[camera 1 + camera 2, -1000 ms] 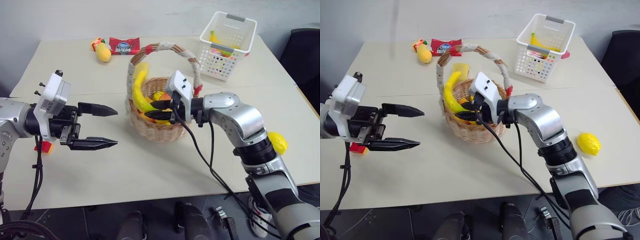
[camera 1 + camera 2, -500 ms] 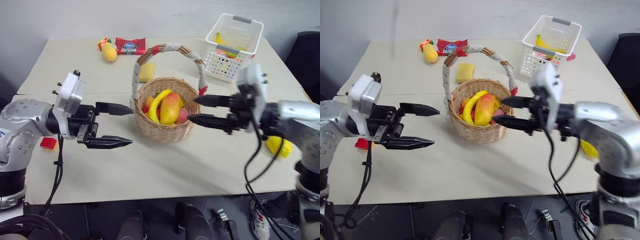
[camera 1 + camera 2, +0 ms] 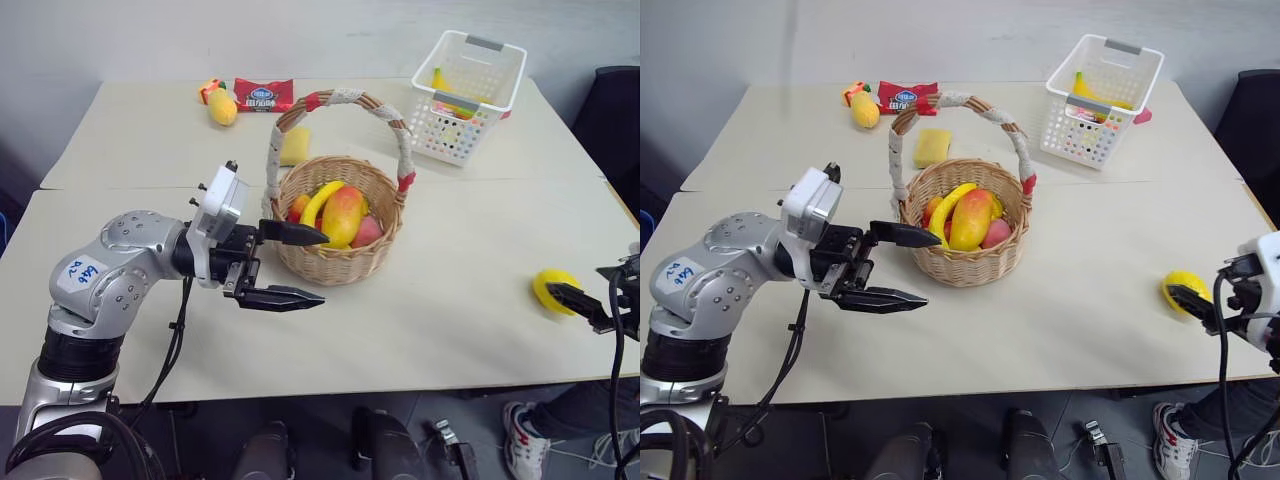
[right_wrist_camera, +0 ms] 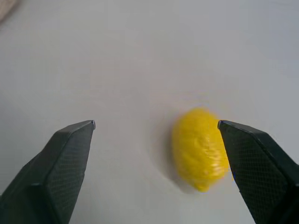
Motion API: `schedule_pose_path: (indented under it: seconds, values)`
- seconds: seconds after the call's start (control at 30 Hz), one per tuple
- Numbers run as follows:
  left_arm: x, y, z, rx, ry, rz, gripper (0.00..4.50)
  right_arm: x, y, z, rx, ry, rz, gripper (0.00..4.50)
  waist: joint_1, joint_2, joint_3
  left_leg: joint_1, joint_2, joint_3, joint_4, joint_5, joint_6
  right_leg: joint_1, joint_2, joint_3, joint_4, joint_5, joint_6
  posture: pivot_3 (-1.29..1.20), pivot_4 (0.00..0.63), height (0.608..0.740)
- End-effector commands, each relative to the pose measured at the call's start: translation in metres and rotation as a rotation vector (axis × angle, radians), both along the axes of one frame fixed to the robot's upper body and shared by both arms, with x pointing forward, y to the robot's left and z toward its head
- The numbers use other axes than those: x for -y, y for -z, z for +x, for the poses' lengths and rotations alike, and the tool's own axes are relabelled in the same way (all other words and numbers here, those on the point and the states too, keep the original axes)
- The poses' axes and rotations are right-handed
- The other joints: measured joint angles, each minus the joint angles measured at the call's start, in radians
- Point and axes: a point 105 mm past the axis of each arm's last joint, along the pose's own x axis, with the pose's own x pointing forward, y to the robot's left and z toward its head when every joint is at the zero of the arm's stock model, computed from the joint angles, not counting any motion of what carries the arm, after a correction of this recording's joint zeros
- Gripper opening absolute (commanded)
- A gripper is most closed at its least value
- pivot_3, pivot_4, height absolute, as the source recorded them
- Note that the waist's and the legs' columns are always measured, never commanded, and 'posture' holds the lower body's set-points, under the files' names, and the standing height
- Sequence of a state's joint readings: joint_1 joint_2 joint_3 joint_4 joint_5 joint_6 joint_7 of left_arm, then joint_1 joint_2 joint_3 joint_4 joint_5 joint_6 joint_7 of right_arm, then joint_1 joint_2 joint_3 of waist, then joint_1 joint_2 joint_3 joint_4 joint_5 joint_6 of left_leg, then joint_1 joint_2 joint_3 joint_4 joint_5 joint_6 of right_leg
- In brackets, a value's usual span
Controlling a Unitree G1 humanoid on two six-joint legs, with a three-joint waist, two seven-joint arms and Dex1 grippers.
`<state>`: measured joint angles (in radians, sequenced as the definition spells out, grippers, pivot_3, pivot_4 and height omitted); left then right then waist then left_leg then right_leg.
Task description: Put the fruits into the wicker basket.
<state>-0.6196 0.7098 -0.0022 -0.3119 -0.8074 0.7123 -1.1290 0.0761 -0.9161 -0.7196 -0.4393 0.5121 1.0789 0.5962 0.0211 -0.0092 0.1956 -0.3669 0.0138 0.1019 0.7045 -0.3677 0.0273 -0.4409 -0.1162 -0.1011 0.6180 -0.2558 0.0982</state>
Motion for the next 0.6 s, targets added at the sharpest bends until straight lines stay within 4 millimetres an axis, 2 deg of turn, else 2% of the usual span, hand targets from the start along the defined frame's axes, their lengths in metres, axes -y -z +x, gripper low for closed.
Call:
schedule_pose_path:
  seconds: [0.03, 0.43, 0.53, 0.6]
  values:
    - [0.002, -0.003, -0.006, 0.045, -0.004, 0.019, 4.50, 0.012, 0.008, 0.009, -0.005, 0.017, -0.032, 4.44, 0.001, 0.000, 0.000, 0.000, 0.000, 0.000, 0.000, 0.000, 0.000, 0.000, 0.000, 0.000, 0.000, 0.000, 0.000, 0.00, 0.150, 0.740]
    - [-0.003, -0.007, -0.009, 0.059, -0.063, 0.040, 4.50, 0.040, 0.062, 0.041, -0.092, 0.081, 0.060, 4.44, 0.002, 0.001, 0.000, -0.001, 0.001, -0.001, 0.001, 0.000, 0.000, 0.000, 0.000, -0.001, 0.000, 0.000, 0.000, 0.00, 0.150, 0.740]
    - [-0.004, -0.009, -0.008, 0.067, -0.074, 0.043, 4.50, 0.039, 0.061, 0.046, -0.060, 0.063, 0.096, 3.85, 0.001, 0.001, 0.000, -0.001, 0.001, -0.001, 0.001, 0.000, 0.000, 0.000, 0.000, -0.001, 0.000, 0.000, 0.000, 0.00, 0.150, 0.740]
    - [-0.005, -0.010, -0.008, 0.073, -0.082, 0.042, 4.50, 0.031, 0.051, 0.046, -0.025, 0.011, 0.125, 3.20, 0.001, 0.001, 0.000, -0.001, 0.001, -0.001, 0.001, 0.000, 0.000, 0.000, 0.000, -0.001, 0.000, 0.000, 0.000, 0.00, 0.150, 0.740]
